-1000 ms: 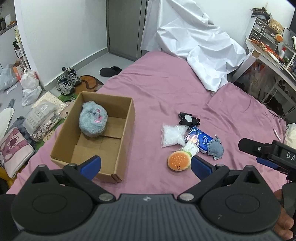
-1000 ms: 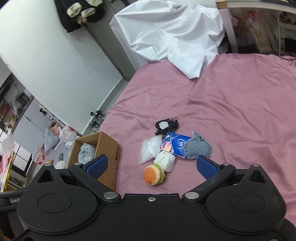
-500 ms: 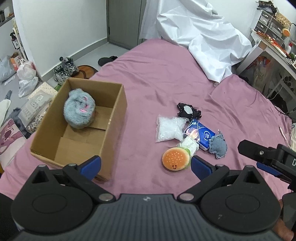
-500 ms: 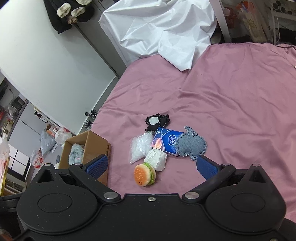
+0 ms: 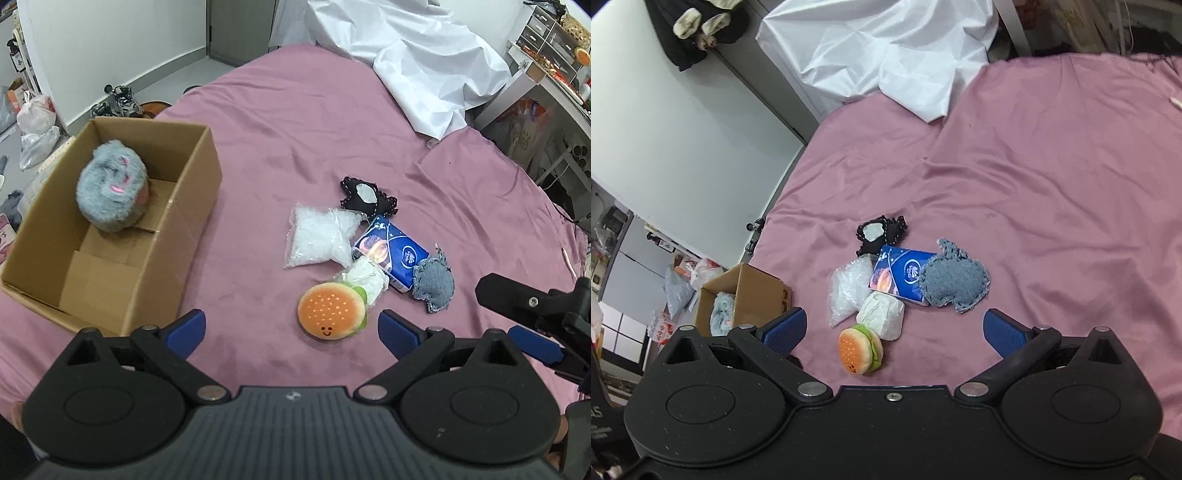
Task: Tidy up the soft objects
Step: 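Move the left tool to the orange burger plush and close on it, then lift the burger plush with the left tool while the right tool grasps the white cloth bundle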
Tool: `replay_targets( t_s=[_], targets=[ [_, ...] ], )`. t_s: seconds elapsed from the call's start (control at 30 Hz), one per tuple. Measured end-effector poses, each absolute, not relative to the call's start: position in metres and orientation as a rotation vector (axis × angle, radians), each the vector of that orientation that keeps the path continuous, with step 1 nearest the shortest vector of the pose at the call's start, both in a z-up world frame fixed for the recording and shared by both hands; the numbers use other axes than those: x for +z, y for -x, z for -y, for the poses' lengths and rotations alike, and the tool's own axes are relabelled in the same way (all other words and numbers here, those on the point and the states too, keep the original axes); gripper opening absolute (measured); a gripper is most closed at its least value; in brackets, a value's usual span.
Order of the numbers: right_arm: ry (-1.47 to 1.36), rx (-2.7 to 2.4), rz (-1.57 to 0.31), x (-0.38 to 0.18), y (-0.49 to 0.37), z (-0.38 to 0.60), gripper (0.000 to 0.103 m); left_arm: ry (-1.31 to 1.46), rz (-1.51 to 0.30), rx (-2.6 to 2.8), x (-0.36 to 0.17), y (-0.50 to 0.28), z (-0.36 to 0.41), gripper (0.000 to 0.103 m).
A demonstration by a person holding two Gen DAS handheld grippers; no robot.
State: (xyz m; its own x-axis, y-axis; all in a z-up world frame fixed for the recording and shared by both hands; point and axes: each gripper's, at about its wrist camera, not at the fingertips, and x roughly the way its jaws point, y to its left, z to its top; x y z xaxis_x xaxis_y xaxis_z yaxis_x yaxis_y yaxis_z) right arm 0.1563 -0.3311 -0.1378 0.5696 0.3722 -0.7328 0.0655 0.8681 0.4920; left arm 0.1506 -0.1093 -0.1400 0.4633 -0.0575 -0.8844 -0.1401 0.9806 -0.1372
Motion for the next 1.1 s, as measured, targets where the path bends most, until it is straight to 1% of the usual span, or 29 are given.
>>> replay_targets(
  t_s=[0.17,0.4,0.63,0.73,0.77,0.83,0.87,0.9,0.93,1.1],
  targets=[
    [-0.549,0.194,-0.990,-0.147,-0.164,0.333,0.103,0.224,-1.103,0.045,-0.154,-0.159,0.117,0.099],
    [-0.599,0.191,-1.023,-0.157,-0.170,0.338,0.103,0.292,-1.133,0.054,-0.172,-0.169,0.121,0.091],
    [-0.638,0.173,-1.055,-0.169,-0.178,0.340,0.102,0.319,-1.160,0.071,-0.190,-0.179,0.124,0.089],
    [-0.657,0.165,-1.069,-0.175,-0.183,0.341,0.101,0.337,-1.168,0.074,-0.198,-0.183,0.125,0.087],
    [-0.664,0.164,-1.078,-0.178,-0.185,0.341,0.101,0.342,-1.170,0.077,-0.201,-0.185,0.125,0.085],
    [-0.678,0.158,-1.098,-0.184,-0.189,0.340,0.097,0.347,-1.169,0.081,-0.206,-0.187,0.125,0.077],
    [-0.685,0.155,-1.106,-0.187,-0.191,0.340,0.096,0.358,-1.172,0.082,-0.208,-0.188,0.124,0.070],
    [-0.692,0.150,-1.112,-0.190,-0.193,0.339,0.096,0.386,-1.178,0.083,-0.211,-0.189,0.121,0.059],
    [-0.702,0.146,-1.119,-0.194,-0.196,0.339,0.095,0.422,-1.182,0.088,-0.214,-0.189,0.118,0.054],
    [-0.739,0.149,-1.150,-0.208,-0.207,0.330,0.084,0.436,-1.167,0.134,-0.213,-0.188,0.110,0.049]
  ],
)
